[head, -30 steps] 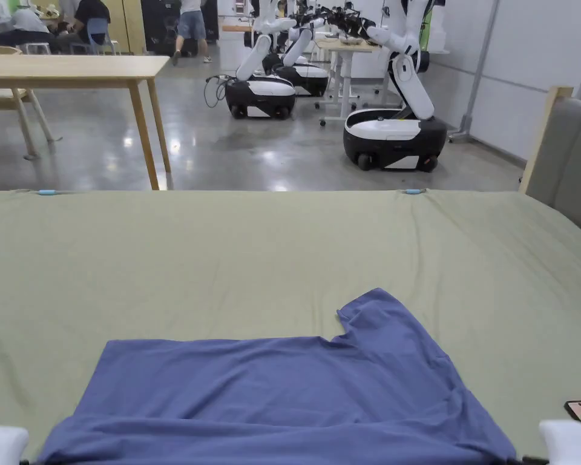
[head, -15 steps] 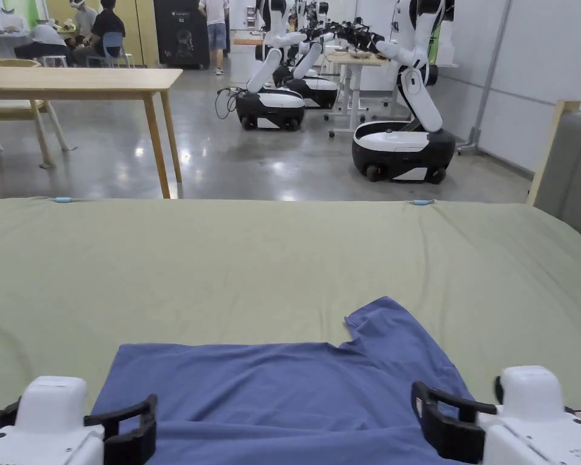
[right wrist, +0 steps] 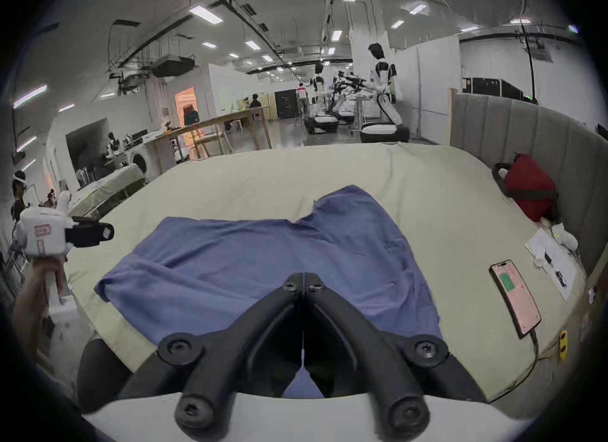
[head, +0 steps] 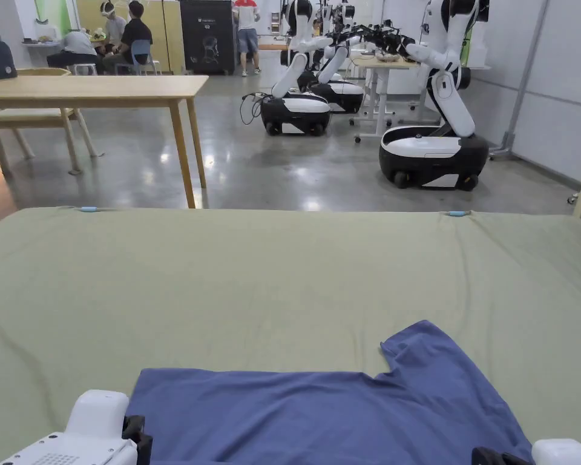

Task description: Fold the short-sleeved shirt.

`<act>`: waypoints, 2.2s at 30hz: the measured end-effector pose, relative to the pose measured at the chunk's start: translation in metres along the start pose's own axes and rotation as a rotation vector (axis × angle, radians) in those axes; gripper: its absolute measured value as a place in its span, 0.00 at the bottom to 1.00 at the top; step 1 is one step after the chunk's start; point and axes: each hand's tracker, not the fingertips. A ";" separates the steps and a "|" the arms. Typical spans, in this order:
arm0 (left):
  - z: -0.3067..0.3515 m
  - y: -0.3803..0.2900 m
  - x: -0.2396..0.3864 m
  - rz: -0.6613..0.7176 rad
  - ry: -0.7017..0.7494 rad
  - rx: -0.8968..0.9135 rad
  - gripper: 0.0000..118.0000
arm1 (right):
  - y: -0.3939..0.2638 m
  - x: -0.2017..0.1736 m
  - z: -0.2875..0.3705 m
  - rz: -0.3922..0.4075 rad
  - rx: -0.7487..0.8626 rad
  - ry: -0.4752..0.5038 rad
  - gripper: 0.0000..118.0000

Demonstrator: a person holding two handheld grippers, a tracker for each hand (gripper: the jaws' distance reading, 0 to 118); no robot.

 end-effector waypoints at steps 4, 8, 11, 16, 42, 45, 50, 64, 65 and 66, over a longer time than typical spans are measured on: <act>-0.066 0.033 -0.020 -0.018 0.068 -0.070 1.00 | 0.008 0.005 -0.012 -0.008 -0.020 0.001 0.01; -0.146 0.069 -0.043 -0.027 0.102 -0.139 0.98 | 0.021 0.016 -0.027 -0.001 -0.042 -0.014 0.01; -0.168 0.080 -0.028 -0.022 0.114 -0.211 0.98 | 0.032 0.030 -0.049 0.019 -0.077 -0.038 0.01; -0.209 0.074 -0.017 -0.106 0.088 -0.352 0.85 | 0.062 0.066 -0.102 0.037 -0.119 -0.068 0.01; -0.094 0.091 -0.019 -0.071 -0.047 -0.109 0.04 | 0.117 0.096 -0.176 -0.019 -0.283 -0.079 0.02; -0.033 0.084 -0.026 -0.013 -0.050 0.023 0.04 | 0.118 0.082 -0.108 0.040 -0.161 -0.057 0.02; 0.055 0.034 -0.031 0.009 -0.071 0.051 0.04 | 0.075 0.070 -0.005 0.087 -0.108 -0.035 0.02; 0.085 -0.079 -0.020 0.068 0.017 -0.094 0.91 | -0.046 0.060 0.028 0.051 -0.228 -0.115 0.55; 0.092 -0.072 -0.011 0.064 -0.015 -0.036 0.96 | -0.039 0.054 0.036 0.044 -0.183 -0.108 0.76; 0.101 -0.064 -0.003 0.063 -0.047 0.017 0.96 | -0.028 0.043 0.044 0.032 -0.140 -0.080 0.81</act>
